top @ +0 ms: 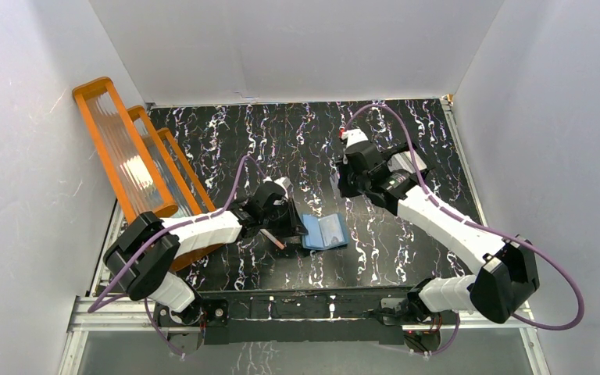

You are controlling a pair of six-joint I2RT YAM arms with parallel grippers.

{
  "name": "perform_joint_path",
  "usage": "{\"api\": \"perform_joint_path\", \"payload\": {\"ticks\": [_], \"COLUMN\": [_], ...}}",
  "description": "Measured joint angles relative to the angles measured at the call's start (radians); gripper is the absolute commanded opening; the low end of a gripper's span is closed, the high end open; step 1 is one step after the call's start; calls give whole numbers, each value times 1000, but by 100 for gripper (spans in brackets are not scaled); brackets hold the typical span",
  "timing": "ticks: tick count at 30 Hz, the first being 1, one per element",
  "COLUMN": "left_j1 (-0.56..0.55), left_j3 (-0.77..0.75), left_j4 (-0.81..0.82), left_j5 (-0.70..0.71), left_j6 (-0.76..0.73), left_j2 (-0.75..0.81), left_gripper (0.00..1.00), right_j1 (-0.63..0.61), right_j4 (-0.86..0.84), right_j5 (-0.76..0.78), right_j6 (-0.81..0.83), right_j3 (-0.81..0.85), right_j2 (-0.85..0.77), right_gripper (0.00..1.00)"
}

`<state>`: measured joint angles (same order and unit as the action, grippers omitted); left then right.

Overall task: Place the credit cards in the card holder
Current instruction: Pick up the credit card from the storage box.

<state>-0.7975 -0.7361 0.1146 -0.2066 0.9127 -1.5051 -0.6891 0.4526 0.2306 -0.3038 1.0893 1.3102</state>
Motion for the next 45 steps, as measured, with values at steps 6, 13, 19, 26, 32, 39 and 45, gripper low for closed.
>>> {"api": "perform_joint_path", "payload": {"ticks": [6,13,19,26,32,39,45], "left_j1": [1,1,1,1,2,2,2], "left_j3": [6,-8,-54,-77,-89,-76,-62], "left_j4": [-32,-115,-181,-176,-113,-77,-79], "left_j5": [17,58,90,85,4,-28,10], "left_j6": [-16,-41,-54,-58,-75,-90,-118], "left_j2": [6,34,99,171,104,-45,-112], "left_gripper": [21,35,42,38,21,16,13], "right_j1": [2,24,83,98,98,106,122], "right_j4": [-54,-90,-167,-237,-267,-269,-313], "right_j5": [-37,-74,-175,-291,-313,-281,-257], "right_j6": [-54,-76,-121,-183,-198,-194,-193], "right_j3": [-102,-113,-172,-245,-304,-374,-432], "right_j2": [-34,-35,-46,-46,-45,-1,-6], "right_gripper": [0,0,0,0,0,0,0]}}
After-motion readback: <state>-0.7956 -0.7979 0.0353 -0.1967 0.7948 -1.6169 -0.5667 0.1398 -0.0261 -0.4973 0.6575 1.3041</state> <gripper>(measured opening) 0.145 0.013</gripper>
